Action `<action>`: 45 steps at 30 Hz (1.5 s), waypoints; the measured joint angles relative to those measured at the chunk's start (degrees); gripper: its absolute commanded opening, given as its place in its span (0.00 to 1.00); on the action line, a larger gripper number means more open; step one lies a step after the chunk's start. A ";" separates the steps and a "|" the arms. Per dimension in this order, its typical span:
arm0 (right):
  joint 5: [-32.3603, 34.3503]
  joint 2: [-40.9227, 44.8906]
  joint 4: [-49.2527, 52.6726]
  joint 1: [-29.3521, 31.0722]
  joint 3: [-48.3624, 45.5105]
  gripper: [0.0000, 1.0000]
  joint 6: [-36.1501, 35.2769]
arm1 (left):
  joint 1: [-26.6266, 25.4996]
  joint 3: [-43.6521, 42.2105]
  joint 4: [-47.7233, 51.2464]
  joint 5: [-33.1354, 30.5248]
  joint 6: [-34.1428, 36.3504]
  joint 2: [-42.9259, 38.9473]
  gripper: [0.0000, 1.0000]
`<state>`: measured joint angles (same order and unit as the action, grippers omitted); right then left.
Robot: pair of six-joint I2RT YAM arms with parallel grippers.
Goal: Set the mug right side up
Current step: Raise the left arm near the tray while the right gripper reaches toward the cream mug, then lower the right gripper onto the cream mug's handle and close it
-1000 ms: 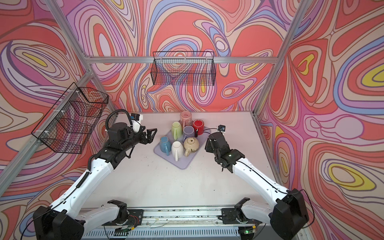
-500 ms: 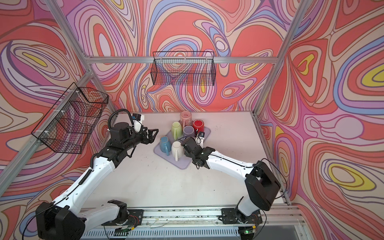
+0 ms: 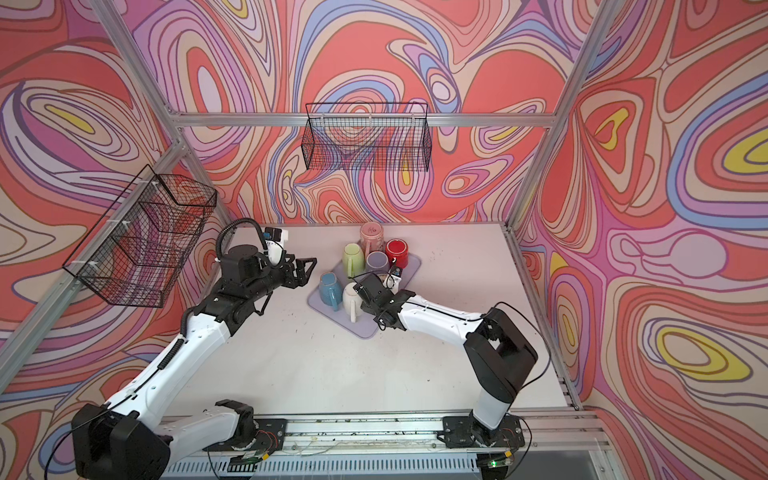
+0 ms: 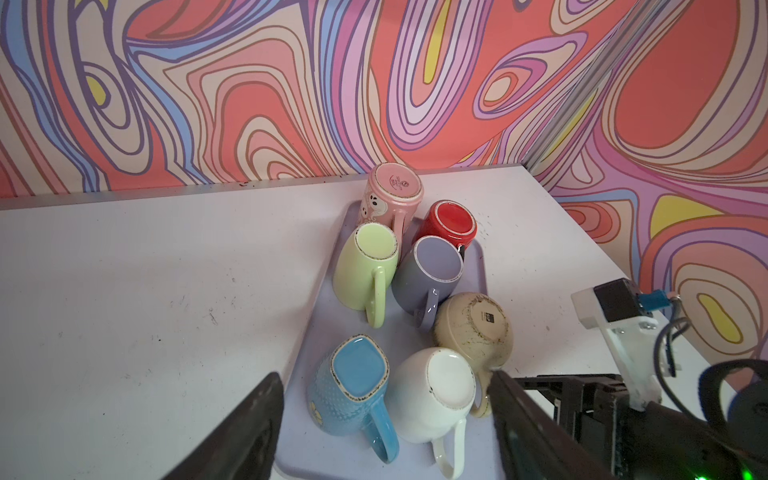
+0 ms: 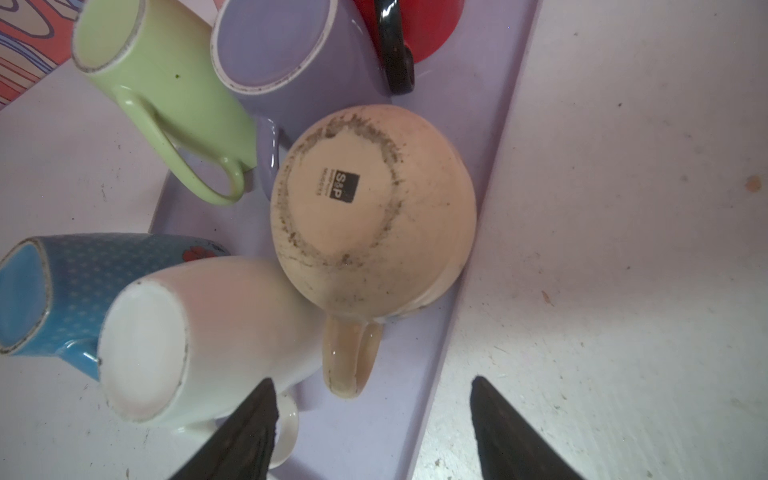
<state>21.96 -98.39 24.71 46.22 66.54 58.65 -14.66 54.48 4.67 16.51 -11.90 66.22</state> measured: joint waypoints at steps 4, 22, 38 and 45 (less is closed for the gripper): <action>-0.90 -2.27 -0.24 0.00 0.28 0.73 0.83 | 0.00 0.00 0.00 -0.02 0.02 -0.02 0.80; -0.85 -6.32 2.05 0.00 2.10 0.56 0.59 | 0.00 -0.02 0.00 -0.07 0.04 -0.13 0.80; -1.14 -5.44 7.13 -4.44 1.73 0.50 -11.02 | 0.00 -0.02 0.00 -0.04 0.04 -0.13 0.80; -4.09 -4.90 5.90 -5.49 1.60 0.54 -21.55 | 0.00 -0.02 0.00 -0.04 0.07 -0.13 0.80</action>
<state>17.87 -103.28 30.61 40.73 68.14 37.10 -14.66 54.46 4.67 16.47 -11.84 66.08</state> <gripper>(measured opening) 0.532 0.797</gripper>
